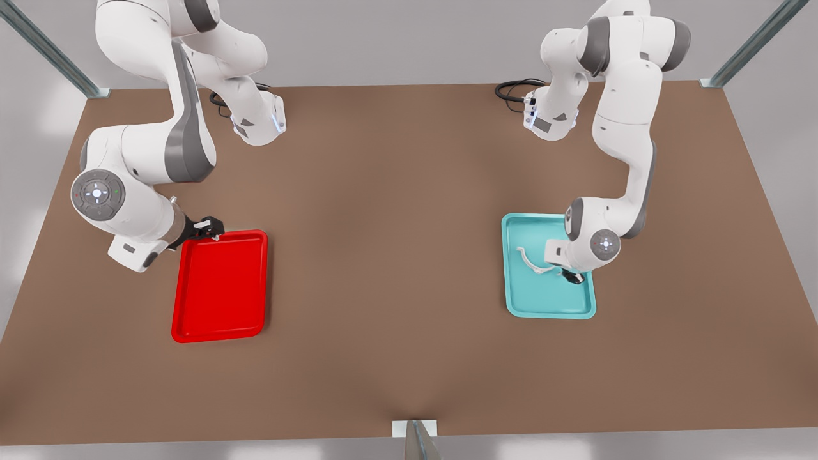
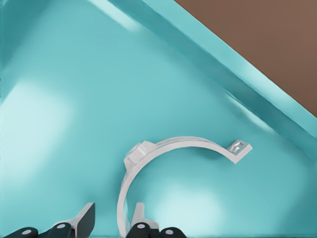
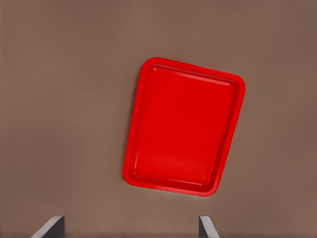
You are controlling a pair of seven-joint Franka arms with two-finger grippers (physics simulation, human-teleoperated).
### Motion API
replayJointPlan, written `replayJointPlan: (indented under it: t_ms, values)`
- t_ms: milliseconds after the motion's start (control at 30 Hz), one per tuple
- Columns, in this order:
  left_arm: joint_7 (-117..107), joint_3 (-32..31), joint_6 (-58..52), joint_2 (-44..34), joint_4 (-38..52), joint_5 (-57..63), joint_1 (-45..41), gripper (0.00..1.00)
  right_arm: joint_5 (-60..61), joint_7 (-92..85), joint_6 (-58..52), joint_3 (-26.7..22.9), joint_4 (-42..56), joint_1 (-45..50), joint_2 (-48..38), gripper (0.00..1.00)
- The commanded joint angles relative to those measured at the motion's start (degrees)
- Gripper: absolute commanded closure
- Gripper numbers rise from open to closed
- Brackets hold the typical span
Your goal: Take the drainage pipe clamp from the left arm, pass it to the right arm, and place it in the plate on the right side
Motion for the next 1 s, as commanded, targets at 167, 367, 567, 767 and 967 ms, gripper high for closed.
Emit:
replayJointPlan:
  t_ms: [167, 367, 567, 767, 967]
  values:
    - [7.8, 0.1, -1.9, -0.1, 0.0, -0.1, -0.5, 0.61, 0.0, -1.8, -0.1, 0.0, -0.1, 0.0, 0.0, 0.00]
    - [7.7, 0.1, -2.2, 0.0, 0.1, -0.1, -0.5, 0.69, 0.0, -1.9, -0.1, 0.0, -0.2, 0.2, 0.2, 0.00]
    - [7.7, 0.1, -2.3, 0.1, 0.1, -0.1, -0.5, 0.68, 0.0, -2.0, -0.1, 0.0, -0.1, 0.1, 0.5, 0.00]
    - [7.6, 0.2, -3.1, 0.2, 0.5, -2.6, -0.3, 0.79, -0.2, -2.1, -0.1, 0.0, 0.0, 0.1, 0.6, 0.00]
    - [-23.2, 0.2, -23.6, -6.6, 9.9, -1.7, -1.1, 0.79, -0.2, -2.0, -0.1, 0.0, 0.1, 0.0, 0.7, 0.00]
